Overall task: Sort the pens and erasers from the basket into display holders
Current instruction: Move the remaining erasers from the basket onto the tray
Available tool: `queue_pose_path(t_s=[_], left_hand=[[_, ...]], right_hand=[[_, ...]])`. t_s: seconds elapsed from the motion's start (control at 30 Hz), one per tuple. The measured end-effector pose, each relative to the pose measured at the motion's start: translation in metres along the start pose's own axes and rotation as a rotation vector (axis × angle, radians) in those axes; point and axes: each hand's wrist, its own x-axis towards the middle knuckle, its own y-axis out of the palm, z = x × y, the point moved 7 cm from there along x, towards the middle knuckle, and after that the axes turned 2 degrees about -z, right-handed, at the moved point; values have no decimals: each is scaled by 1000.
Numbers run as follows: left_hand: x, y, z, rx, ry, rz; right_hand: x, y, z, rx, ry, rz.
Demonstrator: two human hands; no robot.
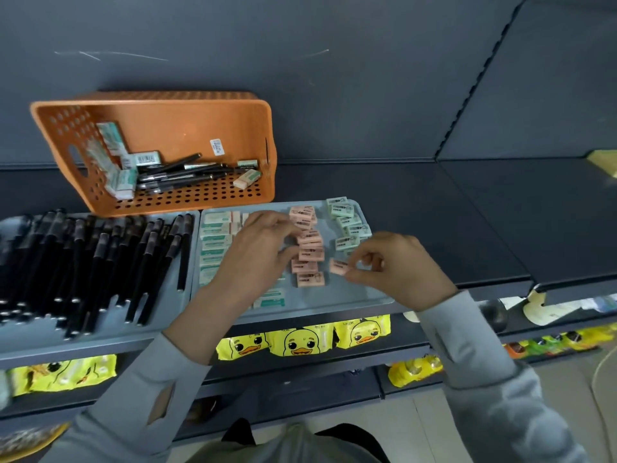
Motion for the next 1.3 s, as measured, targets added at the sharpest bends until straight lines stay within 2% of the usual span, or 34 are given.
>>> queue_pose_path(t_s=[0.1, 0.3, 0.53, 0.67, 0.9, 1.03, 1.17, 1.3], left_hand=[[-7, -9, 11, 8, -16, -42], [-22, -24, 36, 25, -59, -64], [-16, -56, 71, 30, -102, -115], [14, -82, 116, 130, -210, -159], [63, -65, 163, 321, -267, 8], [61, -41, 182, 325, -229, 103], [56, -38, 185, 294, -218, 57], [49, -42, 179, 270, -167, 21]], right_hand=[[18, 22, 29, 4, -72, -30], [36, 31, 41, -50, -83, 62], [106, 21, 99, -69, -252, -22], [164, 63, 129, -278, -312, 47], [214, 107, 125, -604, -249, 167], [222, 106, 122, -561, -256, 93], [231, 99, 126, -452, -135, 20], [239, 109, 118, -227, 81, 168]])
